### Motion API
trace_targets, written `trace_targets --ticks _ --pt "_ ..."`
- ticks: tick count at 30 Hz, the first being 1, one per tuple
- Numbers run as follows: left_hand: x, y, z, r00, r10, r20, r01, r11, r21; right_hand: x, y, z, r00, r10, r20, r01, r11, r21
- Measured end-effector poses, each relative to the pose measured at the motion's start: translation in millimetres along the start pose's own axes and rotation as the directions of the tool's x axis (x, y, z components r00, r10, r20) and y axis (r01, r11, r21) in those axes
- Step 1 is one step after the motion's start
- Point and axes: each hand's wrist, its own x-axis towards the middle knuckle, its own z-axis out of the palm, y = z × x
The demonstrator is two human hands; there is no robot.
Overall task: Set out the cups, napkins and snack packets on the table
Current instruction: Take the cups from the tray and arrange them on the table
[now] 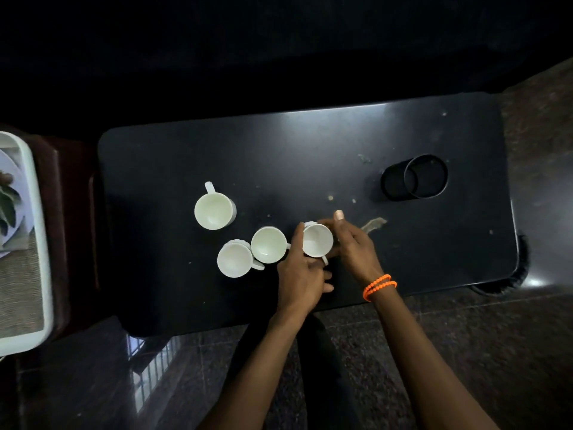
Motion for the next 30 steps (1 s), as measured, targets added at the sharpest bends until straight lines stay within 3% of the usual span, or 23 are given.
trace_targets --ticks 7,12,25,30 --pt "-10 -49 -15 0.985 0.033 0.169 -0.054 0.991 0.123 -33 42 -9 0.994 0.087 -0.060 -0.081 0.993 0.086" --pt "-12 -64 -16 0.978 0.027 0.207 -0.067 0.979 0.190 -48 60 -9 0.990 0.117 -0.080 -0.108 0.988 0.108" --pt "-11 -74 -19 0.988 0.024 0.151 -0.058 0.972 0.229 -54 68 -8 0.996 0.051 -0.074 -0.046 0.996 0.080" --pt "-13 -74 -34 1.000 0.017 0.013 -0.019 0.985 0.171 -56 66 -12 0.997 0.071 -0.038 -0.070 0.997 0.036"
